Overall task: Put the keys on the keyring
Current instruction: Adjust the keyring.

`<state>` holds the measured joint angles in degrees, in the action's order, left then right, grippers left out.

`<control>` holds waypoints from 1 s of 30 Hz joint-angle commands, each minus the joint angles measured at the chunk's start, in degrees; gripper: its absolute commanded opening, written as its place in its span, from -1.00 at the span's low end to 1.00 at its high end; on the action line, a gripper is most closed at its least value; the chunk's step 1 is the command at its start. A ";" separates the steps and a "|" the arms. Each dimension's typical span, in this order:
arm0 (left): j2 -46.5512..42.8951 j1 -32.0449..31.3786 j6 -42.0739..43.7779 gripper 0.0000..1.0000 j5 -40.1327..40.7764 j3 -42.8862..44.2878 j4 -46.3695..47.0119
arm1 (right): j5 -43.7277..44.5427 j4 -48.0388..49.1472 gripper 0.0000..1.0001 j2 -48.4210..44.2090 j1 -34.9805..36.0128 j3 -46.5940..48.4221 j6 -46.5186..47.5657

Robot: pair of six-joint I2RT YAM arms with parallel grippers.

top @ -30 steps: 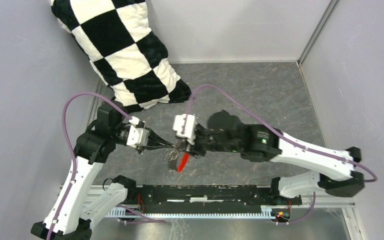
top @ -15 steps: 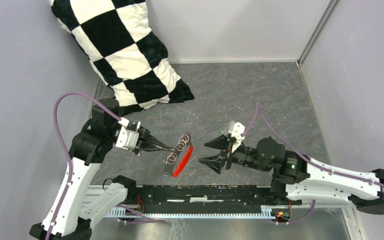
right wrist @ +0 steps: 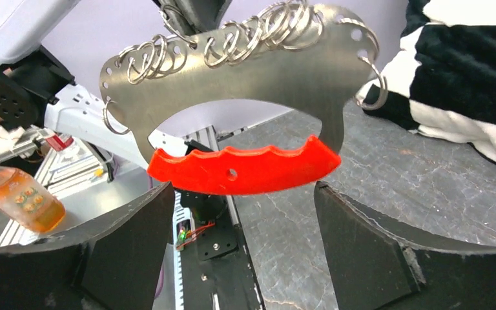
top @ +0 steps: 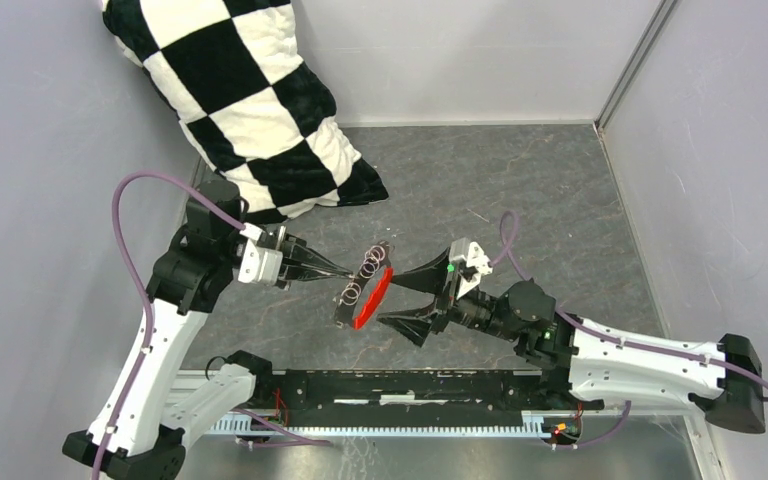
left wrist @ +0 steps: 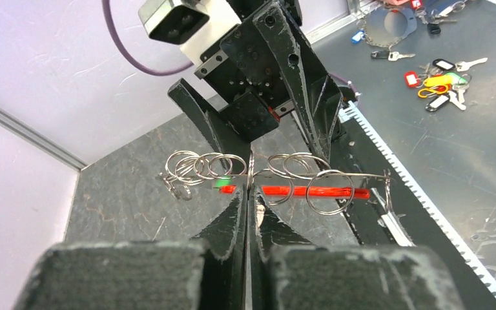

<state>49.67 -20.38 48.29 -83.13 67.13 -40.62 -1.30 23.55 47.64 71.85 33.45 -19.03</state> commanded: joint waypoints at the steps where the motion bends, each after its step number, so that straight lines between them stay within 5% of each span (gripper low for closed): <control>1: 0.89 -0.27 -1.22 -0.96 -0.11 0.93 5.16 | -5.24 19.22 0.75 -0.18 -4.75 -6.06 -8.59; 8: 0.61 -0.27 -4.41 -0.96 0.23 1.29 8.35 | -13.60 54.24 0.92 7.72 -13.74 -16.48 -31.40; 16: 0.44 -0.21 -5.34 -0.95 0.19 1.67 8.93 | -15.38 77.49 0.96 22.12 -14.18 -14.08 -44.24; 25: -0.12 -0.25 -7.53 -0.95 -0.45 2.07 9.31 | -14.64 88.55 0.40 32.21 -14.12 -8.05 -50.51; 30: -0.33 -0.28 -8.20 -0.95 -1.04 2.10 9.28 | -16.71 88.64 -0.15 32.37 -13.96 -5.66 -49.38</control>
<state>50.09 -20.38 42.65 -82.63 67.22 -33.63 -16.60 84.75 80.27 57.95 24.40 -67.99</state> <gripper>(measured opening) 0.043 0.514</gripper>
